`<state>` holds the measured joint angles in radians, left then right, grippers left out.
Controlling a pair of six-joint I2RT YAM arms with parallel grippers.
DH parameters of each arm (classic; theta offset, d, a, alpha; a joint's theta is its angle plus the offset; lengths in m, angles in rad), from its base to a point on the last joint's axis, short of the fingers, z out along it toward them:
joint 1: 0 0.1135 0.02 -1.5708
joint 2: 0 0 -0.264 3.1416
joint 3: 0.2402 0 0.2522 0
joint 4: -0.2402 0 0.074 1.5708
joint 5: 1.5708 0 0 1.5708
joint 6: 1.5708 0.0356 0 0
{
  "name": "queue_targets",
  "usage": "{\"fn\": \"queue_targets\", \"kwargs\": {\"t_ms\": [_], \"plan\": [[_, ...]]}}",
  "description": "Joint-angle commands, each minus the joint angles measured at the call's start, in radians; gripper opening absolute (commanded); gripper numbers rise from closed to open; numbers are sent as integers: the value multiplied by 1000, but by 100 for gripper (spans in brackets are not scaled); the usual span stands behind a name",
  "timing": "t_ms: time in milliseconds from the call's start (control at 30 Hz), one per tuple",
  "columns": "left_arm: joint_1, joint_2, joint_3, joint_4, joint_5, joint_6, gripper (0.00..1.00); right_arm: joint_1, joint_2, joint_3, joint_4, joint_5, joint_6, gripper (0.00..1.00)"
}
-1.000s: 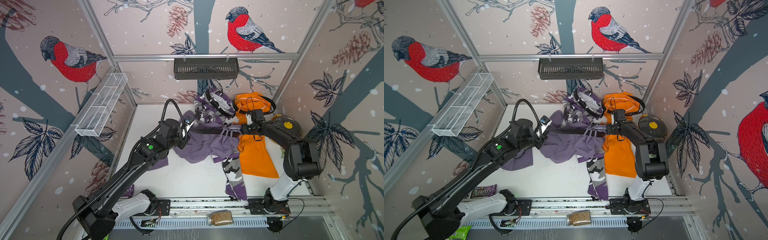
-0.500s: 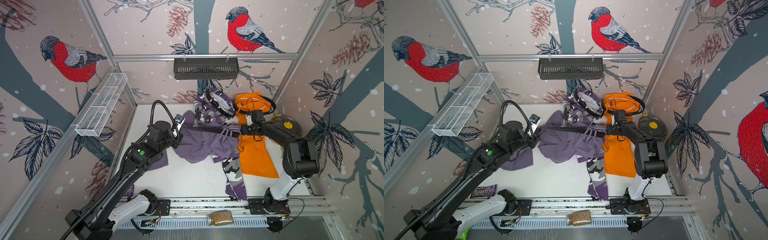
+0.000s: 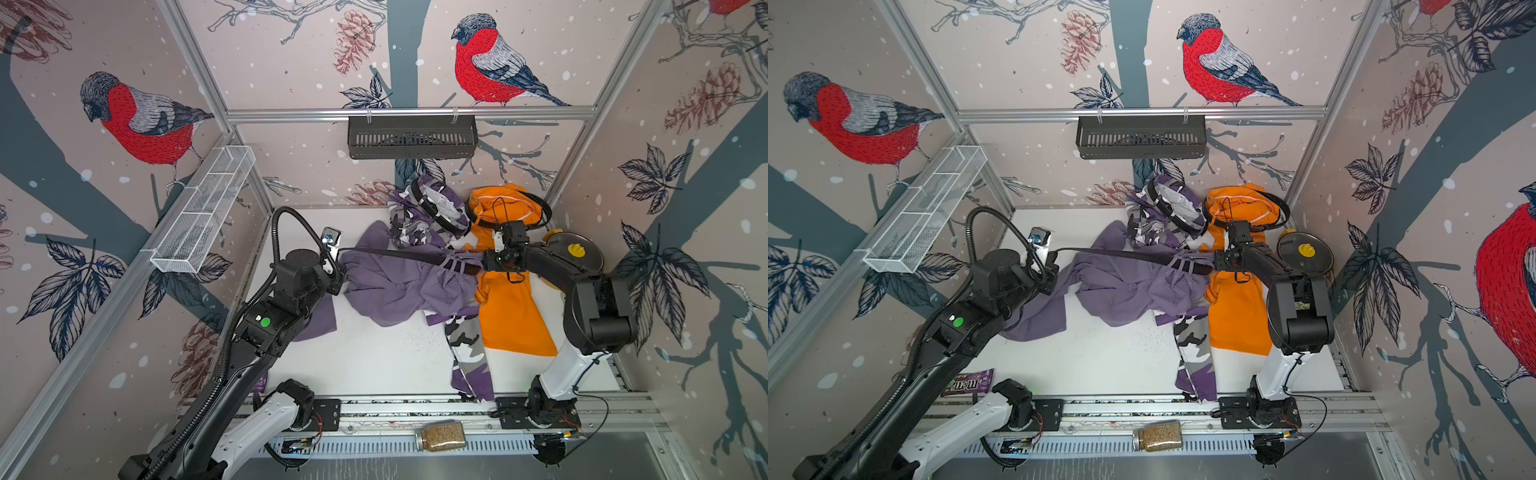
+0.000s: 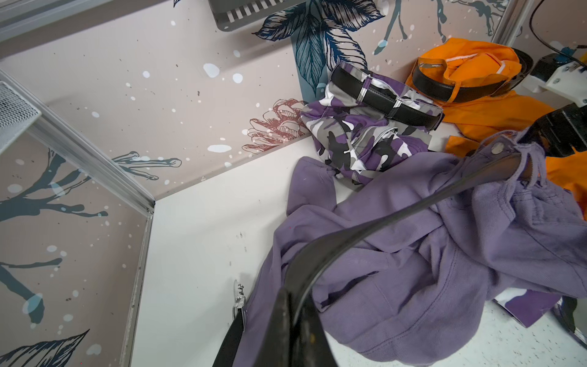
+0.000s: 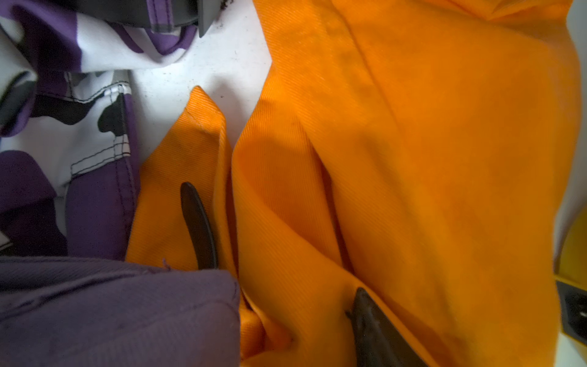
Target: Remove the belt from the trousers
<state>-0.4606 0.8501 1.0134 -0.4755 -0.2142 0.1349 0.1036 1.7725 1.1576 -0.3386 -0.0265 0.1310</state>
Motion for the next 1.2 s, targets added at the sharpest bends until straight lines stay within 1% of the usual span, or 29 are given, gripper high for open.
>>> {"fn": "queue_targets", "kwargs": {"t_ms": [0, 33, 100, 233, 400, 433, 467, 500, 533, 567, 600, 733, 833, 933, 1000, 1067, 1167], "plan": [[17, 22, -10, 77, -7, -18, 0, -4, 6, 5, -14, 80, -3, 61], [17, 42, -10, 62, 27, -32, 0, -5, 5, 7, -14, 79, -2, 60], [17, 98, -60, 42, 89, -73, 0, -3, 8, 10, -16, 82, -2, 61], [17, 185, -145, 70, 188, -135, 0, -3, 6, 5, -12, 83, -1, 61], [16, 263, -187, 53, 216, -195, 0, -4, 7, 7, -14, 78, -2, 61], [17, 278, -185, 43, 229, -195, 12, -3, 7, 7, -14, 77, -2, 61], [16, 293, -175, 27, 244, -192, 43, -2, 6, 8, -13, 76, -2, 61], [17, 307, -160, 4, 258, -190, 68, -2, 9, 9, -12, 74, -2, 61], [17, 320, -144, -12, 271, -180, 84, -2, 10, 9, -12, 74, -2, 61], [16, 330, -117, -33, 278, -170, 96, -2, 10, 10, -12, 73, -3, 61], [16, 337, -91, -42, 281, -167, 99, -2, 9, 11, -12, 71, -2, 61], [15, 347, 20, -23, 334, -126, 100, 0, 7, 7, -11, 68, -2, 61], [-27, 412, 134, -10, 387, -120, 100, 2, 4, 4, -10, 66, -4, 61], [-149, 542, 243, -26, 379, -74, 100, 2, 6, 5, -8, 63, -4, 61], [-211, 643, 297, -21, 384, -48, 100, 3, 7, 4, -5, 62, -4, 61], [-255, 730, 337, 2, 385, -31, 100, 3, 11, 8, -5, 59, -4, 61], [-287, 843, 408, 36, 408, -11, 93, 3, 11, 10, -8, 56, -5, 62]]}}
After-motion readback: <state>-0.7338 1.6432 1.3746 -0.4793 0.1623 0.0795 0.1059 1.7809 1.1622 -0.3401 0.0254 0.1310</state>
